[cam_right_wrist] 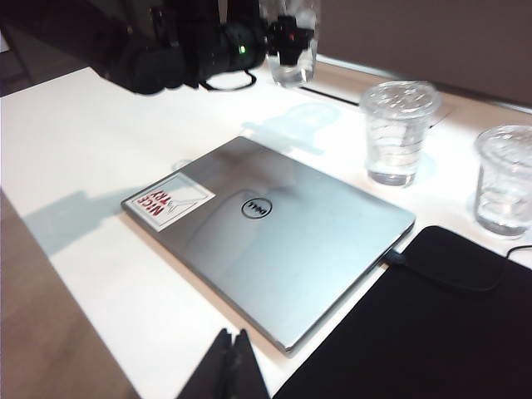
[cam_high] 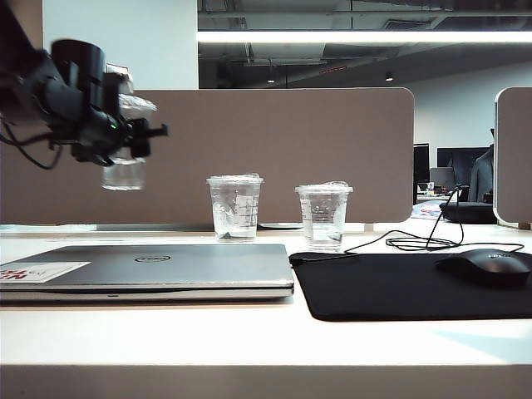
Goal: Pick up the coffee cup on the left and place it on the left side of the laptop.
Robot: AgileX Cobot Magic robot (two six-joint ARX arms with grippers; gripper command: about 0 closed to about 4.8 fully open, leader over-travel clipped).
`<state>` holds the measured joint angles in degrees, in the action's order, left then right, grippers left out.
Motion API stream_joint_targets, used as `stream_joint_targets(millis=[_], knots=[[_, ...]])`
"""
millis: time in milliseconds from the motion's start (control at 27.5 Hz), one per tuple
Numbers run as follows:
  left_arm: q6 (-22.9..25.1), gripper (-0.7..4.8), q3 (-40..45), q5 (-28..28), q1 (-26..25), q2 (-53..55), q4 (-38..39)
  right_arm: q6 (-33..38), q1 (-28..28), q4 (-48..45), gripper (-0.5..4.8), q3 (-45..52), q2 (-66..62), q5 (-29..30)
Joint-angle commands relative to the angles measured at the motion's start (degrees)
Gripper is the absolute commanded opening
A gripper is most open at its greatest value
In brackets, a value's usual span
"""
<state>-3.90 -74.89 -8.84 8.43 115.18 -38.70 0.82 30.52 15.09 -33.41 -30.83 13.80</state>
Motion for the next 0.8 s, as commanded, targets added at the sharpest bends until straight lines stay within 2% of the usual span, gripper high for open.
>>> stream_joint_targets(millis=[36, 182, 364, 509, 800], knots=[[0.07, 2.14, 4.83, 0.04, -1.88, -5.51, -2.6, -1.11, 0.07, -0.31, -0.04, -0.42, -0.04, 2.45], [0.04, 2.14, 11.74, 0.07, -4.13, -10.23, -4.76, -2.78, 0.07, -0.15, -0.04, -0.42, -0.04, 5.99], [-0.04, 2.14, 22.58, 0.07, -7.74, -17.11, -7.89, -2.8, 0.07, 1.07, -0.04, -0.42, -0.04, 6.08], [-2.58, 2.14, 29.4, 0.11, -9.7, -21.27, -8.96, -2.82, 0.07, 1.84, -0.04, -0.42, -0.04, 6.97], [-3.65, 2.14, 39.89, 2.08, -10.93, -23.69, -12.9, -2.82, 0.07, 1.84, -0.04, -0.42, -0.02, 7.43]])
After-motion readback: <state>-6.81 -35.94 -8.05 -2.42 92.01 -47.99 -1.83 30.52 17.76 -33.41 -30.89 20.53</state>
